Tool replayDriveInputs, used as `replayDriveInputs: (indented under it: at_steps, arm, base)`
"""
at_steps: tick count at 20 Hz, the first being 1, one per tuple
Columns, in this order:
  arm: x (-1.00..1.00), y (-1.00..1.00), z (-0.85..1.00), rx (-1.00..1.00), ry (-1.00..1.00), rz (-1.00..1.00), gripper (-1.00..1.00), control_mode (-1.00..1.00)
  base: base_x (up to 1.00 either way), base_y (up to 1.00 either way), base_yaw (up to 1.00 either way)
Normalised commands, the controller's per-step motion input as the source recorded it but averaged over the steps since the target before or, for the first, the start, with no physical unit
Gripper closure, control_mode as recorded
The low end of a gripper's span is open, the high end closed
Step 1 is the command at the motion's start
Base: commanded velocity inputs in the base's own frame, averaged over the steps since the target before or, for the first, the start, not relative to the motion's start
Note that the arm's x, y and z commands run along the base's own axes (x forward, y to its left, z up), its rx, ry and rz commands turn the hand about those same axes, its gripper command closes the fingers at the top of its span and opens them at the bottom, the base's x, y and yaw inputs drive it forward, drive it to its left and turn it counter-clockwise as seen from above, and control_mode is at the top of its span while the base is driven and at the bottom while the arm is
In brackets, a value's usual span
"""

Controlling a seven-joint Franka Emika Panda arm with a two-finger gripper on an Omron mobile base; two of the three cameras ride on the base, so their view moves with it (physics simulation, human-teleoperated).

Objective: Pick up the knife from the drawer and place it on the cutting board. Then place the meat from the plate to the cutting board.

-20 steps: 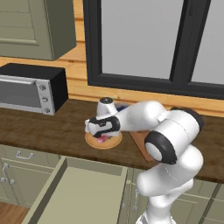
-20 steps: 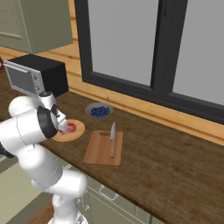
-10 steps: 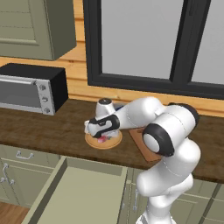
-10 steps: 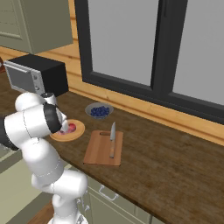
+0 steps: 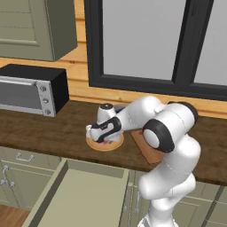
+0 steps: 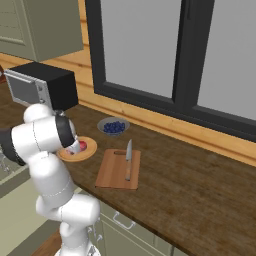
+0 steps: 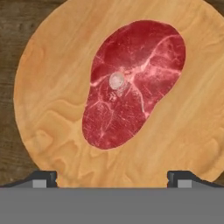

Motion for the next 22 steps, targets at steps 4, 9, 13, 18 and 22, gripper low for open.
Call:
replayDriveInputs:
  at_steps: [4, 9, 13, 18, 22]
  arm:
    - [0.26, 0.0, -0.23, -0.01, 0.0, 0.0, -1.0, -1.0]
    - [0.41, 0.0, -0.14, 0.0, 0.0, 0.0, -1.0, -1.0]
    - [0.46, 0.0, -0.14, -0.02, 0.0, -0.01, -1.0, -1.0]
    - [0.18, 0.0, -0.18, -0.01, 0.01, 0.0, -1.0, -1.0]
    - [0.0, 0.0, -0.08, 0.0, 0.0, 0.0, 1.0, -1.0]
  base:
    - [0.0, 0.0, 0.0]
    - [0.0, 0.0, 0.0]
    - [0.0, 0.0, 0.0]
    - [0.0, 0.0, 0.0]
    - [0.0, 0.0, 0.0]
